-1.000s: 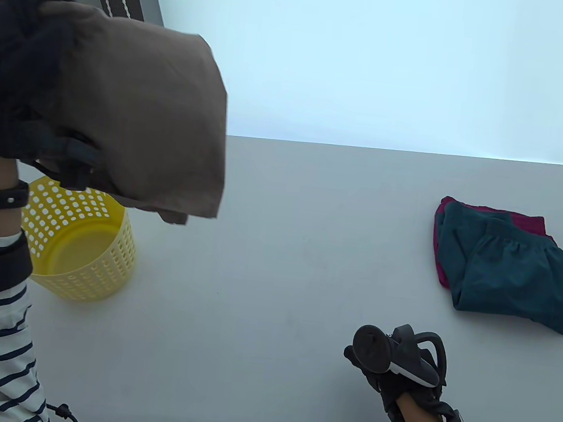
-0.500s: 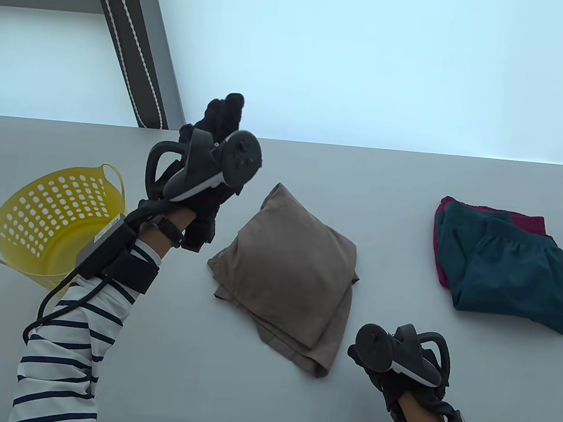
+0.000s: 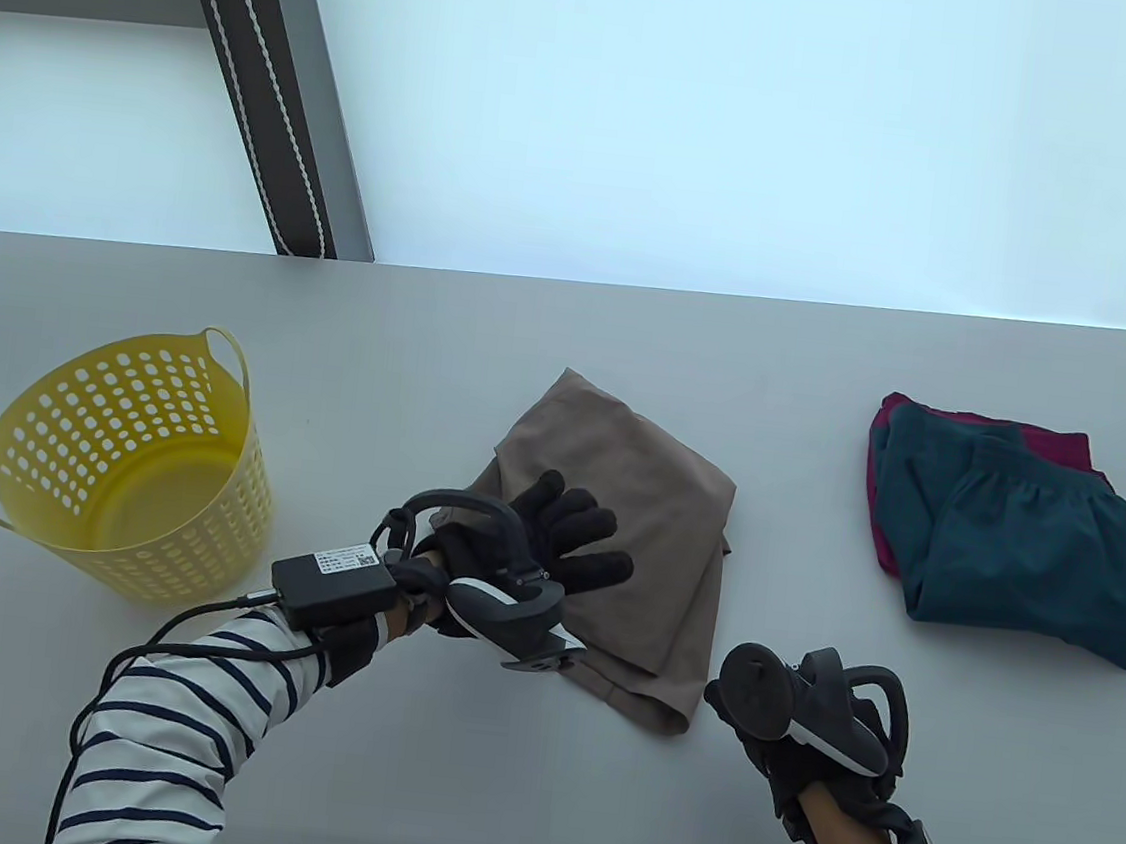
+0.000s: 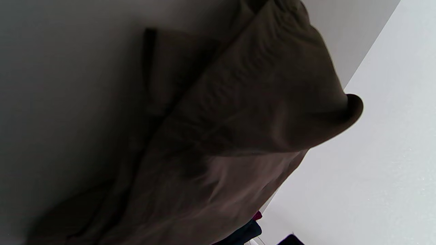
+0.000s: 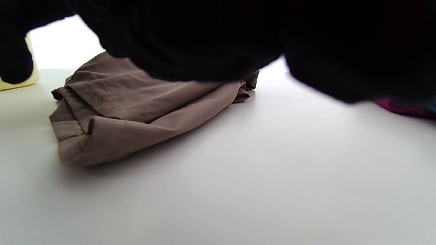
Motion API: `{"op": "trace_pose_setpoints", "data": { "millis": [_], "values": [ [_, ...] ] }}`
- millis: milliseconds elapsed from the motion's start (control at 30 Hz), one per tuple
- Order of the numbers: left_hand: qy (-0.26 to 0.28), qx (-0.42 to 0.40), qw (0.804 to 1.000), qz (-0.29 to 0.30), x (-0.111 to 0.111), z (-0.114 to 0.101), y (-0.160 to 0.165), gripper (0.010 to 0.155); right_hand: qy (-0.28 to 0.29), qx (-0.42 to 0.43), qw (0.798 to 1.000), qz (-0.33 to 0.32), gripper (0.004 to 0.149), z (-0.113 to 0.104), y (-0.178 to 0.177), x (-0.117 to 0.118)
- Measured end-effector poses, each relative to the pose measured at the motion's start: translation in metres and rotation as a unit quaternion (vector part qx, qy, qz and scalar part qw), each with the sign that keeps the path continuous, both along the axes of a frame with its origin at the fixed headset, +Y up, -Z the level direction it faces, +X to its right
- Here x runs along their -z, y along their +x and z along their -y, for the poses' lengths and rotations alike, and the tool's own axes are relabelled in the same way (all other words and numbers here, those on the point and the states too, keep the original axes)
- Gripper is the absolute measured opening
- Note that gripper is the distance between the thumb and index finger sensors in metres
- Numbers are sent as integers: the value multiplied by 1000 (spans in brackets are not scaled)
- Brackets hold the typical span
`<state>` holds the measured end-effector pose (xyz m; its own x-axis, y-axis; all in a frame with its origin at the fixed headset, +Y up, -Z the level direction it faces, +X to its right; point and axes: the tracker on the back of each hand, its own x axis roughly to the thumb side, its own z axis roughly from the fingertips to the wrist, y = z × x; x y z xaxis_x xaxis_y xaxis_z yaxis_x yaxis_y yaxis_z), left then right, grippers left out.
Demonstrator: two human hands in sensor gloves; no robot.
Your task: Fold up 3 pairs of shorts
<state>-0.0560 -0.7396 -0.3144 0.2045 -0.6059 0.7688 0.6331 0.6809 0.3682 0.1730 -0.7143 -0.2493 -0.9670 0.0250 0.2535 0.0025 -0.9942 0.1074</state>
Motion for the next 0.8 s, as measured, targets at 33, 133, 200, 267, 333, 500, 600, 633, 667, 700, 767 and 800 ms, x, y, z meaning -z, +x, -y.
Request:
{"op": "trace_pose_setpoints", "data": {
  "millis": [33, 133, 200, 267, 333, 500, 600, 633, 667, 700, 767, 800],
  "values": [
    [-2, 5, 1000, -5, 0, 10, 0, 104, -1, 0, 1000, 0, 39, 0, 0, 0],
    [34, -19, 999, 5, -6, 24, 5, 74, -5, -1, 1000, 0, 39, 0, 0, 0],
    [55, -68, 996, 15, -13, 23, 8, 44, -5, 0, 1000, 1, 39, 0, 0, 0],
    [61, -68, 995, 27, -22, 23, 10, 40, -3, 1, 1000, 3, 38, -1, 1, 0],
    [27, -85, 996, 17, -37, 14, 12, 39, 3, 2, 1000, 7, 38, -3, 2, -1],
    [-154, -169, 972, -47, -65, -50, 16, 36, 31, 9, 999, 26, 38, -9, 5, -1],
    [-222, -242, 941, -86, -49, -115, 16, 36, 58, 23, 997, 49, 38, -13, 9, -1],
    [-246, -267, 926, -104, -37, -138, 14, 36, 62, 26, 996, 53, 38, -14, 10, -1],
    [-266, -298, 908, -123, -21, -158, 13, 36, 67, 29, 996, 59, 38, -14, 12, -1],
    [-281, -314, 896, -139, -8, -170, 13, 37, 68, 30, 995, 61, 39, -15, 12, -1],
    [-301, -321, 879, -183, 25, -188, 14, 38, 68, 31, 995, 62, 39, -15, 13, -1],
    [-285, -324, 878, -209, 43, -193, 14, 38, 66, 30, 995, 63, 38, -14, 13, 0]
  ]
}}
